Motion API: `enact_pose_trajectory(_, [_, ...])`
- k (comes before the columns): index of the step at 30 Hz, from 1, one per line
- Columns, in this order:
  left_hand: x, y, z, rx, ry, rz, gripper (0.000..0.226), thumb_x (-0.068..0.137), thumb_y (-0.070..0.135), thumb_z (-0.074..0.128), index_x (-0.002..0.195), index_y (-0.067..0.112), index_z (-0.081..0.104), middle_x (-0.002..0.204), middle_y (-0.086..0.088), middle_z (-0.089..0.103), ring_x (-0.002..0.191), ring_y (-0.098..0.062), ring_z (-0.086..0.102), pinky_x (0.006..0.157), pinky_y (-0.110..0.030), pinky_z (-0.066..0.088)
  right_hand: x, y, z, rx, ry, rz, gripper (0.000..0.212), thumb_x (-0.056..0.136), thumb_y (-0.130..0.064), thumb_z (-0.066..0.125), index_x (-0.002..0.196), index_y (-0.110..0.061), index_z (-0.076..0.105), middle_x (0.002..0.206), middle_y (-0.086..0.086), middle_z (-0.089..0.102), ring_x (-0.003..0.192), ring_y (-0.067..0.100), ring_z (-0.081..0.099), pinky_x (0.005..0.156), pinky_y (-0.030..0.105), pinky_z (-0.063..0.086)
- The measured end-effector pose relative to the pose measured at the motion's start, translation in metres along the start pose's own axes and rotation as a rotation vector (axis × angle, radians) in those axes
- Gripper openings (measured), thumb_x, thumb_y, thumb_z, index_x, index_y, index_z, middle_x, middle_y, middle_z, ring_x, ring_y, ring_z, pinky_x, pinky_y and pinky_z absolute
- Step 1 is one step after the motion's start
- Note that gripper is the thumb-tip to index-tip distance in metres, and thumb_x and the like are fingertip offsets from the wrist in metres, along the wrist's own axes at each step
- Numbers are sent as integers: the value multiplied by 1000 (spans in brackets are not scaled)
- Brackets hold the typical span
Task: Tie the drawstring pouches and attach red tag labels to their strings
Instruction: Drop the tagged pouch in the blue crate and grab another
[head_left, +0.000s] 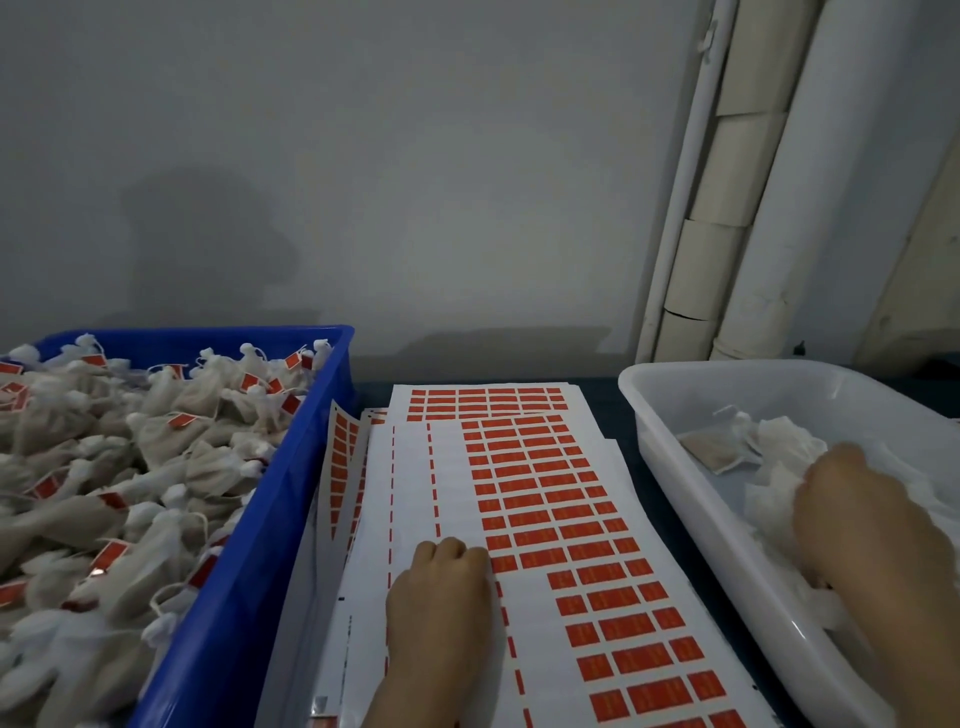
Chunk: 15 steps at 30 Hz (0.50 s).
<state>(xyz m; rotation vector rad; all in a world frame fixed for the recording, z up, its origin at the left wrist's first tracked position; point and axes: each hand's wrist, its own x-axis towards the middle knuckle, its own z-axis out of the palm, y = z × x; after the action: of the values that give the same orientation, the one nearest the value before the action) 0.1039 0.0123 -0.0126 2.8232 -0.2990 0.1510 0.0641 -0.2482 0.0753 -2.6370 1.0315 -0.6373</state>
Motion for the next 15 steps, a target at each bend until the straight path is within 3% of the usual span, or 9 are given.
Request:
enact_pose_trajectory(3, [1,-1,-1,-2,-4,3,42,88,47,44,128,33,47,134,13,52,117,-9,49,103,-28,39,1,-2,-6,30,98,-53,37,73,-2,65,95,-7,35,72,22,53,65,36,54,62,45,50])
enact_pose_trajectory(7, [2,-2,0,-22,4,-7,42,88,48,44,127,33,48,133,14,53,117,-9,49,103,-28,39,-5,-13,-25,412,171,-126,28,88,-6,45,113,-17,39,82,22,57,70,37,55,65,47,50])
enact_pose_trajectory(10, [3,-1,2,-39,24,-17,42,88,48,43,126,32,49,133,14,53,117,-9,49,104,-28,37,-22,-27,-39,606,238,-300,29,88,-9,46,113,-23,41,90,11,60,73,30,57,63,40,51])
enact_pose_trajectory(15, [3,-5,4,-73,42,-17,39,88,47,43,125,34,51,132,16,53,117,-8,48,106,-26,34,-55,-66,-36,705,211,-484,27,85,-19,52,110,-26,49,95,-10,52,70,1,51,62,17,43])
